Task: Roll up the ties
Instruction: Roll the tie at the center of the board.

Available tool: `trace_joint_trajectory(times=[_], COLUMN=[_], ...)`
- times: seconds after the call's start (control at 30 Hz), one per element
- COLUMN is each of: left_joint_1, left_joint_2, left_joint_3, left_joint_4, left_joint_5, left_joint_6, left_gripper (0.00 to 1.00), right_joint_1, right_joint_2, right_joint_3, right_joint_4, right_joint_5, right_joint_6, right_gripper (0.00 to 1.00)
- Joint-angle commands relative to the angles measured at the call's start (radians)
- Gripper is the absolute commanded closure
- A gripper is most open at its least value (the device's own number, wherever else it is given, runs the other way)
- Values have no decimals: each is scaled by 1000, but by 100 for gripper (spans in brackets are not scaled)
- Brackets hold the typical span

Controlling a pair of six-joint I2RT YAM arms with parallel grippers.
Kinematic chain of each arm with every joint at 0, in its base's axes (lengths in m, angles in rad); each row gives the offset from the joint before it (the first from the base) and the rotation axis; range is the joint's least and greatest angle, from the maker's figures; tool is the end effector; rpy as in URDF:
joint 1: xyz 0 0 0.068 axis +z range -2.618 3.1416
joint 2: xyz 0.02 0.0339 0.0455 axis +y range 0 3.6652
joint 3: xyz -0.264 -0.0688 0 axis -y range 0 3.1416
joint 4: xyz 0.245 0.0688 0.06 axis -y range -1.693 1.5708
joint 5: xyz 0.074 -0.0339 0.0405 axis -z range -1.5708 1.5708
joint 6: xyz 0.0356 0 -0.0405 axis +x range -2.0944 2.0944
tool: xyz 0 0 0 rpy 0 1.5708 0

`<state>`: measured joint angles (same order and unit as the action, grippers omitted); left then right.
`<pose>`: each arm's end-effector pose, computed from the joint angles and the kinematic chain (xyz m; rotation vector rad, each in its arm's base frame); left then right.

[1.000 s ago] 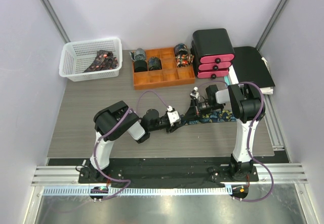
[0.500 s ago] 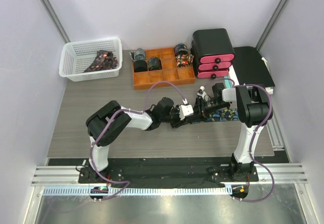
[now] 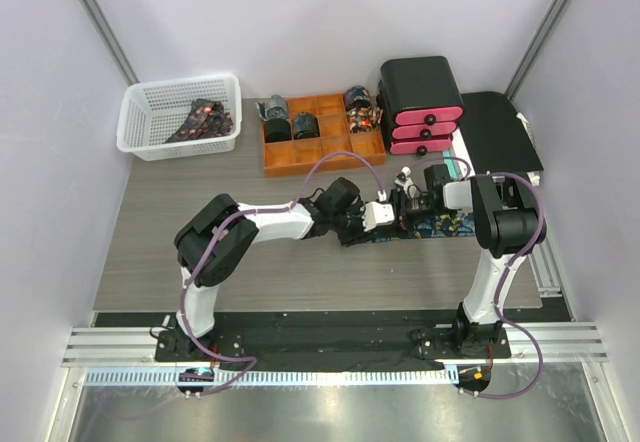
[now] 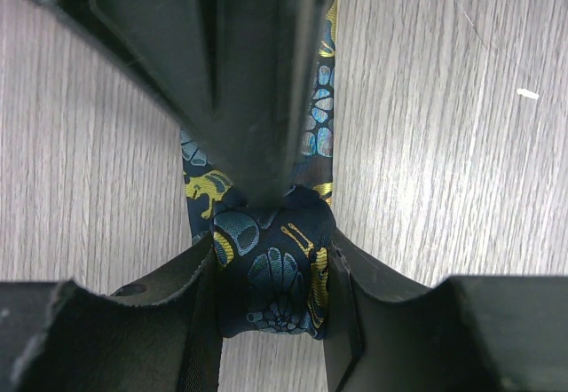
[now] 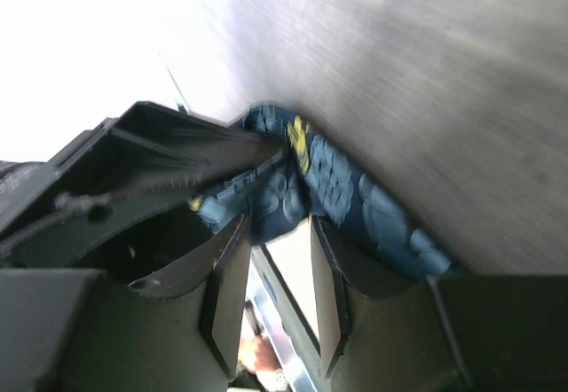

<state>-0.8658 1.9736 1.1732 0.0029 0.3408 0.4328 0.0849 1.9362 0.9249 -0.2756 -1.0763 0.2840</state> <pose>0.2581 -0.3217 0.1454 1.5773 1.8011 -0.6102 0.3169 0.0584 0.0970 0.0381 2.6358 1.6101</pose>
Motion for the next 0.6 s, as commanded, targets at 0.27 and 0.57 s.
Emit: trace_joint_trajectory(times=[0.27,0.57], left_joint_1=[4,5], left_joint_2=[136,142], left_joint_3=[42,48], left_joint_4=[-425,-434], left_joint_5=[-8,1], left_joint_6=[60,55], left_gripper=[81,81], right_joint_1=[62,47], right_joint_2=[-48,-163], right_joint_3=[-120,-92], right_joint_4=[553,305], right_joint_5=[-43,-71], right_joint_6=[400,241], right_gripper=[61,62])
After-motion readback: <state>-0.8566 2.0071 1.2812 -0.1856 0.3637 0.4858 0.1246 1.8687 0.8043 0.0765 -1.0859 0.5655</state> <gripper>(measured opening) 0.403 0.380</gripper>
